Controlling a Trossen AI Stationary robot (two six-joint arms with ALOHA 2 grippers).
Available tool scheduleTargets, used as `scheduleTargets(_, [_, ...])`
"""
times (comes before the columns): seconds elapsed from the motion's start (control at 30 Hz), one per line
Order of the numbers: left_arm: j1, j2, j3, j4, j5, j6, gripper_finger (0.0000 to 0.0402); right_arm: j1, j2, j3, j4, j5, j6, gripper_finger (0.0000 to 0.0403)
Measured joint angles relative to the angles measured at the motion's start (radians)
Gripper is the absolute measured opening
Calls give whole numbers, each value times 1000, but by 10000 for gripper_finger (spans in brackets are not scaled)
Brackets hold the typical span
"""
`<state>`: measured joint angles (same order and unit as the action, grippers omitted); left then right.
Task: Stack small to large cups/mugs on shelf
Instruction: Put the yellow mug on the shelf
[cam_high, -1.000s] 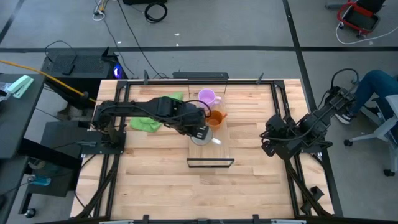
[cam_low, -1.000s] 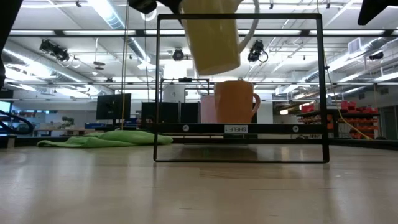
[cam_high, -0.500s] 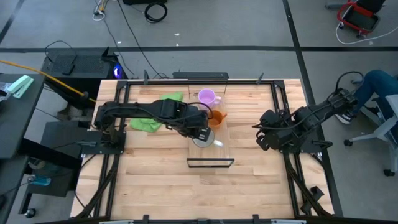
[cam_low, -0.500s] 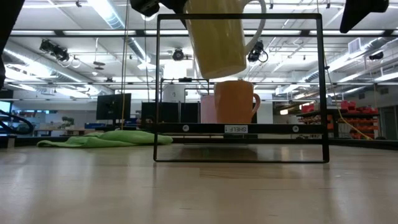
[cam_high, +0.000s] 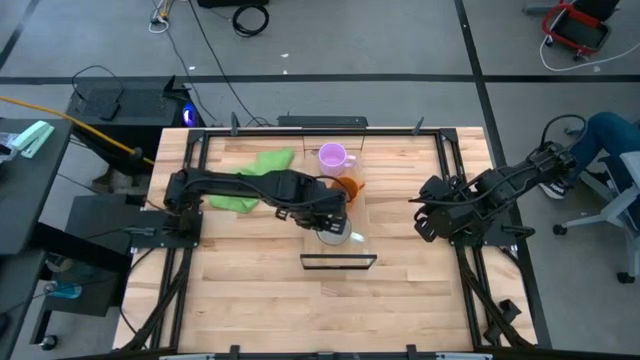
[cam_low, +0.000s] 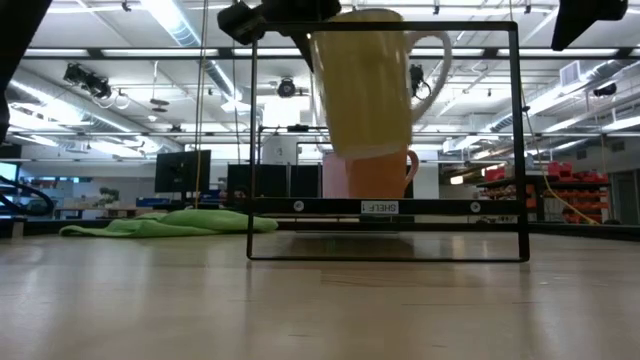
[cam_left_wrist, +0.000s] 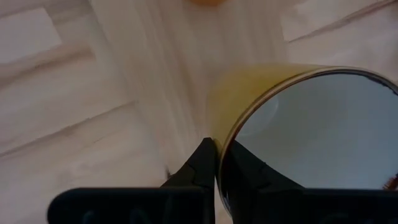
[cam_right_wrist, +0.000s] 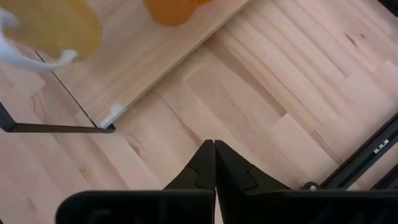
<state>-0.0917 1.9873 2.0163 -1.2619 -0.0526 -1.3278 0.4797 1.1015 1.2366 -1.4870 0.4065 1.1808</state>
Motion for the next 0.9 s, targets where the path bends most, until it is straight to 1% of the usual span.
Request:
scheduleTargets(0.27, [0,33,0,9,13,-54,22,0,1,0,8,-9,-20,5])
scheduleTargets(0.57, [-1,69,0,10,53,-78,22,1,1,0,11,-16,-40,5])
scheduleTargets(0.9, [-1,78,0,2,51,-101,22,1,1,0,11,-16,-51,5])
